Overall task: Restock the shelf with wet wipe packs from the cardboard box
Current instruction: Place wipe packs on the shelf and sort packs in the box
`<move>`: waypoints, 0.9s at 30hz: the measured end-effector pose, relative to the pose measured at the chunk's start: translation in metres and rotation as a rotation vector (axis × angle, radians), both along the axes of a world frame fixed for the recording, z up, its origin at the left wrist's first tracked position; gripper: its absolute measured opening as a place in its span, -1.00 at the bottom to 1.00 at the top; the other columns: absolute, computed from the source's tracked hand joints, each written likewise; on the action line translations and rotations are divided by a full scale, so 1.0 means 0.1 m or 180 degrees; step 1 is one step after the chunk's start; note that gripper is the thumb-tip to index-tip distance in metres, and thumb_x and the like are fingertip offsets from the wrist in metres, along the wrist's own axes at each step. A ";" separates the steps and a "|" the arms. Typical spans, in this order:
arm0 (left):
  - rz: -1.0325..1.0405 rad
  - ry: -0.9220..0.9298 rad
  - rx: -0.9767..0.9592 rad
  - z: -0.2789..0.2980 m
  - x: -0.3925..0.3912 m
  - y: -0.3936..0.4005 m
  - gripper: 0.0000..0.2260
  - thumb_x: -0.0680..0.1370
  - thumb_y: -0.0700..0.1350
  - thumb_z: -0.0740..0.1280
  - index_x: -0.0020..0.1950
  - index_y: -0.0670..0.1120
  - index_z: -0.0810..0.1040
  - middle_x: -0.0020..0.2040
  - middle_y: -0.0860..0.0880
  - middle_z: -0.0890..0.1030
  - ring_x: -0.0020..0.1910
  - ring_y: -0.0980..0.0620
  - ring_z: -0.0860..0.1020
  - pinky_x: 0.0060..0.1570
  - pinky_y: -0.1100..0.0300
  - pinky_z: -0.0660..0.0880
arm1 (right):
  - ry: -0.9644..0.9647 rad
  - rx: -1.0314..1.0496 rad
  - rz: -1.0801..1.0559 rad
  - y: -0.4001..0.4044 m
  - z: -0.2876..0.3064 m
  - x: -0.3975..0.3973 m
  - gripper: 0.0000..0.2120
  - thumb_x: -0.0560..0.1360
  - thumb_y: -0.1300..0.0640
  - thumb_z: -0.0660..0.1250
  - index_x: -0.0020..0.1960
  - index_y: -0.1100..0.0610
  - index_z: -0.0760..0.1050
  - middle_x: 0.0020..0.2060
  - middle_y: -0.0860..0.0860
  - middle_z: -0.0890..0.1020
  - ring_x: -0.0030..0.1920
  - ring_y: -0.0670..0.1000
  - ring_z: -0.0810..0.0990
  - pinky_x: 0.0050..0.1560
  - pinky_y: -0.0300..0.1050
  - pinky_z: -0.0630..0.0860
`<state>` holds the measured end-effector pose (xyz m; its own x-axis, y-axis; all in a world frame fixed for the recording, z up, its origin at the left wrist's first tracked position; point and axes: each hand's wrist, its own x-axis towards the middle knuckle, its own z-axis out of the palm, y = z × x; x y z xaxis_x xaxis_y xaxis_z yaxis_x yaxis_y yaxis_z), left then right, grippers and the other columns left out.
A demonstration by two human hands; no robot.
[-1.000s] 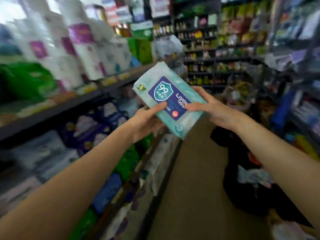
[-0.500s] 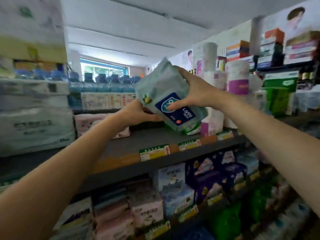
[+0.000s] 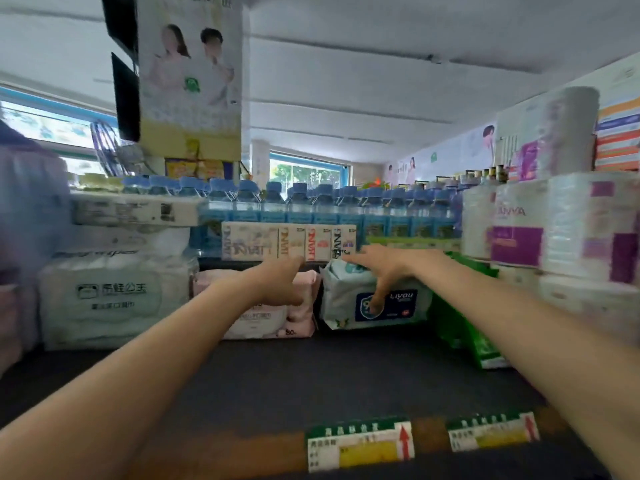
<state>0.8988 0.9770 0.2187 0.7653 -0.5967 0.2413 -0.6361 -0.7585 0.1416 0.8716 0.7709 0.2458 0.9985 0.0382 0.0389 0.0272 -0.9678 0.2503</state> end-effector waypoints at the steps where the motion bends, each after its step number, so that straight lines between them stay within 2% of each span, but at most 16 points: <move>1: 0.0034 -0.0002 0.0082 -0.02 0.03 -0.06 -0.45 0.49 -0.13 0.31 0.45 -0.12 0.20 0.42 -0.11 0.34 0.38 -0.08 0.34 0.35 0.08 0.31 | -0.0063 -0.0217 0.0099 -0.02 -0.06 0.10 -0.05 0.27 -0.13 0.51 0.51 -0.06 0.07 0.44 0.07 0.16 0.41 0.14 0.17 0.41 0.07 0.21; 4: 0.0069 -0.0018 0.0163 -0.05 0.07 -0.22 -0.50 0.51 -0.14 0.25 0.43 -0.12 0.23 0.40 -0.12 0.35 0.36 -0.09 0.35 0.32 0.10 0.31 | -0.0225 -0.0416 0.0337 -0.09 -0.06 0.22 -0.29 0.34 -0.16 0.44 0.43 -0.11 0.29 0.44 0.05 0.18 0.41 0.12 0.16 0.41 0.10 0.21; 6: 0.0079 -0.0041 0.0265 -0.07 0.08 -0.30 -0.52 0.52 -0.13 0.25 0.42 -0.10 0.25 0.36 -0.11 0.39 0.32 -0.09 0.38 0.28 0.10 0.34 | 0.0046 -0.0223 0.0314 -0.14 -0.01 0.20 -0.32 0.40 -0.11 0.41 0.46 -0.04 0.26 0.44 0.04 0.27 0.41 0.08 0.24 0.38 -0.03 0.22; 8: 0.0085 -0.0107 0.0423 -0.08 0.10 -0.38 -0.51 0.50 -0.10 0.28 0.42 -0.07 0.26 0.35 -0.11 0.39 0.31 -0.10 0.39 0.30 0.05 0.37 | 0.0214 -0.0013 0.0228 -0.16 -0.02 0.14 -0.32 0.43 -0.05 0.40 0.48 0.01 0.21 0.43 0.02 0.32 0.40 0.07 0.31 0.35 -0.06 0.26; 10: 0.0105 -0.0184 0.0593 -0.09 0.08 -0.43 -0.49 0.49 -0.07 0.30 0.42 -0.05 0.26 0.33 -0.12 0.38 0.29 -0.12 0.40 0.29 -0.01 0.38 | 0.0120 0.0000 0.0188 -0.18 -0.04 0.09 -0.38 0.46 0.00 0.38 0.46 0.04 0.24 0.40 0.03 0.36 0.36 0.06 0.36 0.32 -0.06 0.31; 13: -0.0068 -0.0193 0.0582 -0.06 -0.02 -0.49 -0.50 0.51 -0.10 0.30 0.42 -0.10 0.26 0.33 -0.14 0.40 0.29 -0.11 0.40 0.26 0.08 0.36 | -0.0174 -0.0058 0.0166 -0.20 0.00 -0.07 -0.60 0.55 0.13 0.25 0.38 0.09 0.35 0.31 0.07 0.47 0.26 0.06 0.45 0.24 -0.09 0.38; 15: -0.0271 -0.0223 0.0436 -0.03 -0.15 -0.52 -0.53 0.53 -0.13 0.29 0.41 -0.12 0.27 0.34 -0.13 0.41 0.28 -0.08 0.41 0.24 0.09 0.36 | -0.0356 0.0035 0.0108 -0.19 0.06 -0.27 -0.66 0.57 0.22 0.17 0.34 0.10 0.40 0.29 0.07 0.48 0.25 0.06 0.46 0.25 -0.08 0.38; 18: -0.0586 -0.0450 0.0259 0.03 -0.37 -0.60 -0.57 0.53 -0.12 0.27 0.39 -0.12 0.31 0.35 -0.11 0.42 0.30 -0.08 0.41 0.28 0.03 0.38 | -0.0477 0.0060 0.0019 -0.11 0.14 -0.68 -0.64 0.57 0.29 0.13 0.32 0.09 0.42 0.27 0.09 0.49 0.23 0.07 0.47 0.20 -0.09 0.39; 21: -0.1044 -0.0714 -0.0036 0.09 -0.68 -0.73 -0.64 0.53 -0.10 0.25 0.31 -0.14 0.39 0.29 -0.10 0.48 0.24 -0.09 0.46 0.24 0.01 0.43 | -0.0589 -0.0043 -0.0140 0.01 0.15 -1.21 -0.64 0.56 0.30 0.13 0.33 0.10 0.40 0.09 0.09 0.54 0.04 0.07 0.50 0.00 -0.15 0.38; 23: -0.1476 -0.0721 -0.0351 0.08 -1.00 -0.84 -0.66 0.52 -0.13 0.25 0.28 -0.15 0.42 0.24 -0.11 0.52 0.21 -0.11 0.49 0.22 0.00 0.45 | -0.0629 -0.0108 -0.0364 0.07 0.10 -1.63 -0.73 0.55 0.29 0.15 0.17 0.07 0.47 -0.07 0.08 0.54 -0.05 0.09 0.49 -0.12 -0.18 0.29; 24: -0.1699 -0.0682 -0.0492 0.05 -1.20 -0.90 -0.69 0.52 -0.15 0.25 0.25 -0.17 0.44 0.22 -0.13 0.53 0.19 -0.13 0.50 0.19 0.00 0.46 | -0.0634 -0.0156 -0.0542 0.09 0.04 -1.86 -0.80 0.54 0.28 0.16 0.08 0.09 0.48 -0.09 0.09 0.55 -0.03 0.13 0.50 -0.15 -0.18 0.27; 27: -0.2311 -0.0491 -0.0616 -0.20 -1.87 -1.03 -0.75 0.51 -0.18 0.25 0.16 -0.24 0.45 0.15 -0.21 0.55 0.13 -0.17 0.51 0.06 0.07 0.42 | -0.0487 -0.0132 -0.1166 0.14 -0.22 -2.60 -0.77 0.53 0.23 0.20 0.15 0.24 0.50 0.03 0.19 0.59 0.04 0.18 0.53 -0.13 -0.12 0.35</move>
<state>0.7119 0.8744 0.1985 0.1466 -0.8732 0.4648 -0.9886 -0.1136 0.0985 0.6118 0.7851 0.2234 0.9291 -0.3147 0.1942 -0.3584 -0.8955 0.2638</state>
